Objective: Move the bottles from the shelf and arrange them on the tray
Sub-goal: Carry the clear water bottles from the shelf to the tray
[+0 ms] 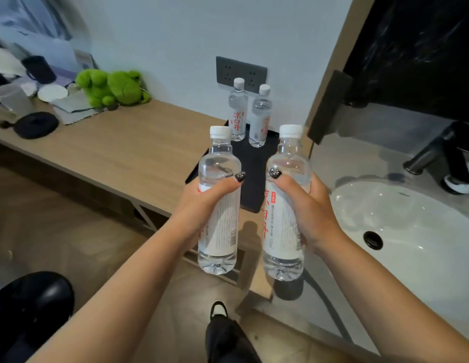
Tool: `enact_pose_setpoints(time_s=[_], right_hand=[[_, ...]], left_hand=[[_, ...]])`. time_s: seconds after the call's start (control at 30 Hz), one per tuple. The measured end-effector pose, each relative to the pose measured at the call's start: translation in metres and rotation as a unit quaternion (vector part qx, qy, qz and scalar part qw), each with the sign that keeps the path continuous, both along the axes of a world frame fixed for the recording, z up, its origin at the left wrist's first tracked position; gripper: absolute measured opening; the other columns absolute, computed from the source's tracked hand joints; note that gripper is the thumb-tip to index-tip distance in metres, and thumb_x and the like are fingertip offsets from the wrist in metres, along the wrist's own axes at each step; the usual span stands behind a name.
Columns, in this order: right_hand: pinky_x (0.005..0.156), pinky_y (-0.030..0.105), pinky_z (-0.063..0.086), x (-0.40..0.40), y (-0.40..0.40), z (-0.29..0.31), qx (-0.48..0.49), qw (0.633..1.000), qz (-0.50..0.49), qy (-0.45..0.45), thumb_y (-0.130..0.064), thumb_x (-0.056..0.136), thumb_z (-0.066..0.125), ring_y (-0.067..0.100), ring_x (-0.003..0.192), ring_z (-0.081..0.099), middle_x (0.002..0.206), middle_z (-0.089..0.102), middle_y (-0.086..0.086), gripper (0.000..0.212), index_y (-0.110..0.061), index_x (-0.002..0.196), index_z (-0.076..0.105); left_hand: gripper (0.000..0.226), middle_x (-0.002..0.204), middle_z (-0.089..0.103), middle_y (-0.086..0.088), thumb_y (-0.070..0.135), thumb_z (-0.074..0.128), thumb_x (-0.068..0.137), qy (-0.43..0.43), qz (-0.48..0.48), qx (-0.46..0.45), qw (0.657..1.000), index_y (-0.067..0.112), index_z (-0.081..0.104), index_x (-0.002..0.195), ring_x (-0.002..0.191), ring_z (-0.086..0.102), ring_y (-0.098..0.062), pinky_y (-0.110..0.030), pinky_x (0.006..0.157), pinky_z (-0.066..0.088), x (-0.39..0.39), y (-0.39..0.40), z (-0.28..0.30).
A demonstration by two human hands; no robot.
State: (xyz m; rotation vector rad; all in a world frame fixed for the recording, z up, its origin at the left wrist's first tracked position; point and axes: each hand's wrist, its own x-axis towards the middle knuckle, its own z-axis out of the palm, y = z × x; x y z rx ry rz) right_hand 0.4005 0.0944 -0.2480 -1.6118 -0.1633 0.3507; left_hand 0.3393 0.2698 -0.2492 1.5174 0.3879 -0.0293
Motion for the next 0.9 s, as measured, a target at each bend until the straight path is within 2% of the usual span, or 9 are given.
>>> enact_pose_setpoints(time_s=[0.1, 0.17, 0.3, 0.4, 0.5, 0.6, 0.73, 0.83, 0.9], right_hand=[[0.076, 0.051, 0.058, 0.022, 0.030, -0.004, 0.005, 1.000, -0.006, 0.003, -0.045, 0.071, 0.066, 0.031, 0.083, 0.070, 0.096, 0.067, 0.012, 0.024, -0.047, 0.094, 0.058], [0.075, 0.050, 0.059, 0.039, 0.051, -0.006, 0.007, 1.000, -0.028, 0.005, -0.044, 0.071, 0.066, 0.029, 0.081, 0.071, 0.094, 0.068, 0.011, 0.026, -0.043, 0.096, 0.059], [0.075, 0.050, 0.057, 0.066, 0.082, -0.006, 0.013, 0.998, -0.060, 0.014, -0.041, 0.072, 0.066, 0.029, 0.077, 0.070, 0.087, 0.068, 0.009, 0.025, -0.035, 0.096, 0.060], [0.074, 0.049, 0.057, 0.085, 0.103, -0.002, 0.010, 0.996, -0.085, 0.011, -0.041, 0.071, 0.065, 0.031, 0.077, 0.070, 0.088, 0.068, 0.010, 0.030, -0.031, 0.099, 0.059], [0.076, 0.052, 0.056, 0.100, 0.120, -0.004, 0.011, 0.993, -0.118, 0.022, -0.042, 0.070, 0.067, 0.035, 0.078, 0.069, 0.090, 0.067, 0.012, 0.031, -0.035, 0.099, 0.060], [0.081, 0.057, 0.055, 0.110, 0.139, -0.013, 0.009, 0.986, -0.160, 0.035, -0.045, 0.069, 0.070, 0.038, 0.081, 0.068, 0.091, 0.066, 0.013, 0.029, -0.038, 0.095, 0.061], [0.077, 0.047, 0.058, 0.117, 0.168, -0.032, 0.052, 0.958, -0.274, 0.067, -0.025, 0.086, 0.067, 0.029, 0.083, 0.068, 0.098, 0.066, 0.013, 0.019, -0.029, 0.103, 0.059], [0.079, 0.045, 0.058, 0.124, 0.182, -0.046, 0.039, 0.949, -0.308, 0.060, -0.034, 0.083, 0.066, 0.028, 0.089, 0.069, 0.100, 0.067, 0.010, 0.025, -0.030, 0.106, 0.058], [0.081, 0.038, 0.056, 0.134, 0.188, -0.053, 0.014, 0.941, -0.335, 0.045, -0.038, 0.079, 0.066, 0.021, 0.093, 0.068, 0.103, 0.068, 0.005, 0.036, -0.028, 0.111, 0.058]], left_hand=[[0.040, 0.094, 0.071, -0.011, 0.045, 0.067, 0.070, 0.010, -0.003, -0.003, 1.000, 0.020, 0.063, 0.102, 0.087, 0.070, -0.028, -0.043, 0.079, 0.057, 0.027, 0.032, 0.000], [0.043, 0.089, 0.071, -0.011, 0.044, 0.069, 0.070, 0.017, -0.010, -0.009, 1.000, 0.016, 0.063, 0.103, 0.082, 0.070, -0.027, -0.042, 0.077, 0.057, 0.048, 0.058, 0.001], [0.046, 0.094, 0.072, -0.009, 0.046, 0.071, 0.067, 0.017, -0.026, -0.004, 1.000, 0.019, 0.065, 0.105, 0.092, 0.070, -0.030, -0.044, 0.082, 0.057, 0.082, 0.097, 0.002], [0.050, 0.090, 0.072, -0.007, 0.047, 0.072, 0.065, 0.011, -0.045, -0.013, 0.999, 0.018, 0.063, 0.105, 0.090, 0.070, -0.030, -0.047, 0.085, 0.056, 0.110, 0.125, 0.000], [0.045, 0.090, 0.072, -0.008, 0.041, 0.068, 0.072, 0.005, -0.072, -0.040, 0.997, 0.015, 0.062, 0.109, 0.092, 0.070, -0.031, -0.052, 0.090, 0.053, 0.137, 0.148, -0.008], [0.049, 0.096, 0.072, -0.009, 0.044, 0.073, 0.067, -0.003, -0.099, -0.040, 0.994, 0.018, 0.063, 0.109, 0.097, 0.069, -0.032, -0.053, 0.092, 0.052, 0.165, 0.170, -0.020], [0.070, 0.108, 0.071, -0.005, 0.052, 0.075, 0.056, 0.011, -0.128, -0.028, 0.991, 0.024, 0.058, 0.118, 0.099, 0.069, -0.022, -0.045, 0.090, 0.054, 0.203, 0.199, -0.031], [0.074, 0.109, 0.071, 0.003, 0.049, 0.078, 0.051, 0.001, -0.121, -0.023, 0.992, 0.027, 0.058, 0.119, 0.099, 0.068, -0.013, -0.037, 0.087, 0.054, 0.227, 0.208, -0.041], [0.069, 0.109, 0.072, 0.001, 0.042, 0.082, 0.053, -0.002, -0.120, -0.029, 0.992, 0.026, 0.059, 0.115, 0.101, 0.068, -0.016, -0.040, 0.091, 0.053, 0.243, 0.209, -0.051]])
